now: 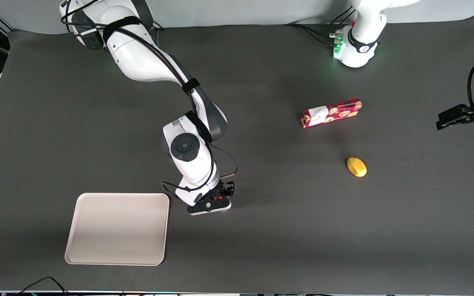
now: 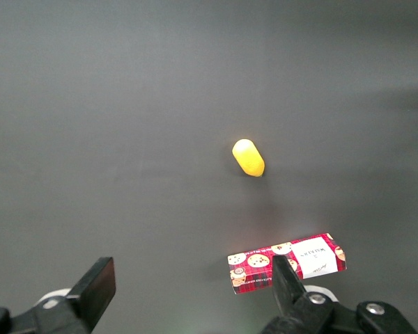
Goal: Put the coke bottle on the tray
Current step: 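Close the right gripper around the bottle's neck, then lift the bottle and carry it toward the white tray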
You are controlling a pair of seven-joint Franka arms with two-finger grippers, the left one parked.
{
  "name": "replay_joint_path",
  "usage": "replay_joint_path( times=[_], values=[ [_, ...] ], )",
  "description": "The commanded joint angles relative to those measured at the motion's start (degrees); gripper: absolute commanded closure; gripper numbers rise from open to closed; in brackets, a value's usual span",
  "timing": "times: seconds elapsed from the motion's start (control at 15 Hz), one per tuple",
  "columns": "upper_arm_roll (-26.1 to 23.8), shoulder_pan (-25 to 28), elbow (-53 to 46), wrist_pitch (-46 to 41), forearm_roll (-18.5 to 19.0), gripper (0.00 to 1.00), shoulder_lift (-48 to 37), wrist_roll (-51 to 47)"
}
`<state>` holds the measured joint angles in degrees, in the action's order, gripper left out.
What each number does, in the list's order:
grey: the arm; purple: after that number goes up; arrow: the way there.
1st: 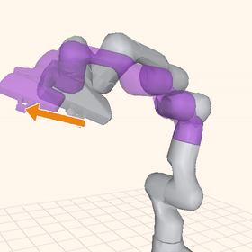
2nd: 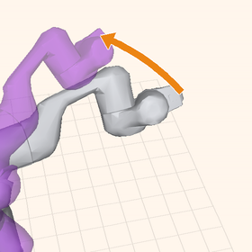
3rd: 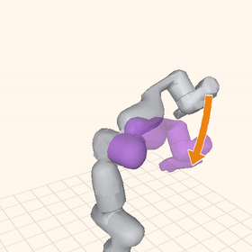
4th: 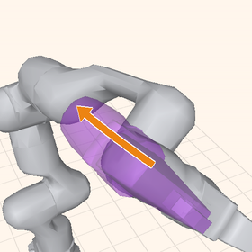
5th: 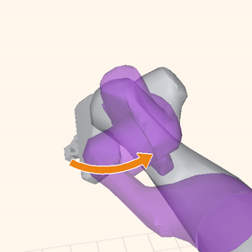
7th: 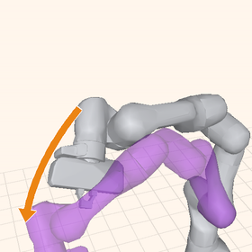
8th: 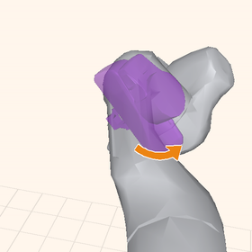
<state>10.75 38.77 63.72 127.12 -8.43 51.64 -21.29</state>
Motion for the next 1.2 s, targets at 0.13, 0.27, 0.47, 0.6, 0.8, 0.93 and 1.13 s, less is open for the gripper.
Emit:
replay_joint_path(
  times=[0.13, 0.27, 0.47, 0.6, 0.8, 0.93, 1.13],
  values=[
    [0.41, 0.52, -1.84, -0.38, -0.81, 1.00, 1.18, -0.51],
    [0.41, 0.52, -1.84, -1.25, -0.72, 1.00, 0.57, -0.41],
    [0.76, -0.10, -2.11, -10.46, -0.63, 1.00, -2.93, -0.24],
    [1.29, -0.19, -2.11, -17.13, -0.63, 1.00, -7.41, 1.16],
    [1.56, -0.28, -2.11, -26.45, -0.98, 1.00, -14.44, 1.70],
    [1.47, -0.19, -2.28, -31.65, -1.07, 1.00, -18.57, 1.70],
    [1.38, -0.10, -4.81, -38.50, -1.15, 1.00, -22.10, 1.70]
  ],
)
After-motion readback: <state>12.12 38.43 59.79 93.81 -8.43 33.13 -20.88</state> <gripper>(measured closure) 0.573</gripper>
